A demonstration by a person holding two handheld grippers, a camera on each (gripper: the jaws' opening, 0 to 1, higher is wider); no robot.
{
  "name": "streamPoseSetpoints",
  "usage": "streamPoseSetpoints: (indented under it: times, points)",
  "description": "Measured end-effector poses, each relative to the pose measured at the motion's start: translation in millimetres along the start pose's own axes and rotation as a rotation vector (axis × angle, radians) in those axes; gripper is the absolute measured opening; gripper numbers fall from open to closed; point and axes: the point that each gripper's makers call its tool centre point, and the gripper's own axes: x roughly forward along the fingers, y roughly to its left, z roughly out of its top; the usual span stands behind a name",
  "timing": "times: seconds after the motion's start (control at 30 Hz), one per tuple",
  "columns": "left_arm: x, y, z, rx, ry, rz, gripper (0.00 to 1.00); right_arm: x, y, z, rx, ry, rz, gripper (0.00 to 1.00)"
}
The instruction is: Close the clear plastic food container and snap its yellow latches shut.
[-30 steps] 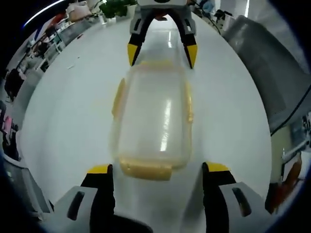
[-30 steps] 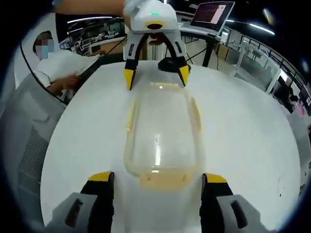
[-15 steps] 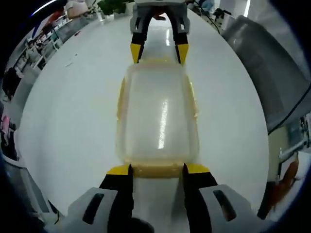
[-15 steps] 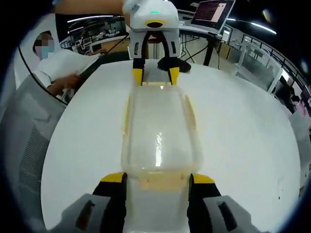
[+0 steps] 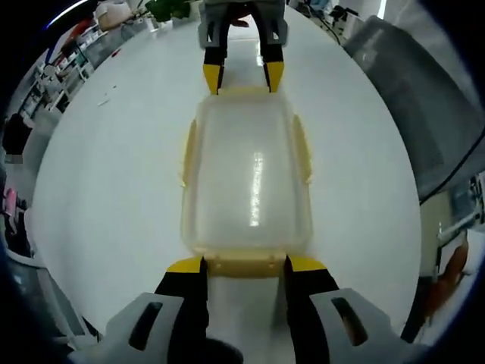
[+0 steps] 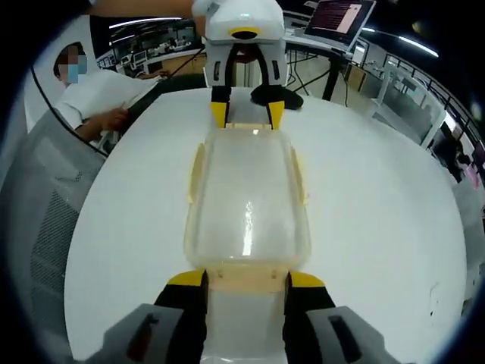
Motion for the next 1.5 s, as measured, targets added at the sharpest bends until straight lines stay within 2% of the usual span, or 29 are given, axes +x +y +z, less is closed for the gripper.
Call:
streamPoseSetpoints:
  times: [0.23,0.33,0.53,0.8,0.87,0.93,1.2,1.5]
  points:
    - [3,1.6,-3.3,-0.004,-0.014,-0.004,0.38,0,0,-1.5,0.006,-0.001,0.004,0.37]
    - [3,1.5,-3.7,-0.030,-0.022,-0.003,0.38,0,-1,-1.0,0.009,0.002,0.004,0.36]
    - [6,3.3,-4.7,-0.058,0.035,0.005,0.37,-1,3,-2.2,0.020,0.016,-0.005,0.35]
    - [5,4.2,-6.7,-0.073,0.041,0.037,0.36,0,2,-2.5,0.028,0.042,-0.013,0.34]
    - [7,-3.2,-5.6,-0.085,0.039,0.003,0.36,-3,8,-2.9,-0.003,0.056,-0.014,0.34]
    - [5,-4.8,-7.0,-0.085,0.054,0.008,0.36,-6,12,1.5,-0.013,0.049,-0.020,0.35]
    - [-21,-8.8,9.2,-0.062,0.047,0.051,0.36,-29,14,8.7,0.000,0.022,-0.036,0.35]
    - [-33,-15.1,29.1,-0.047,0.038,0.076,0.36,-55,22,10.4,-0.016,0.012,-0.056,0.35]
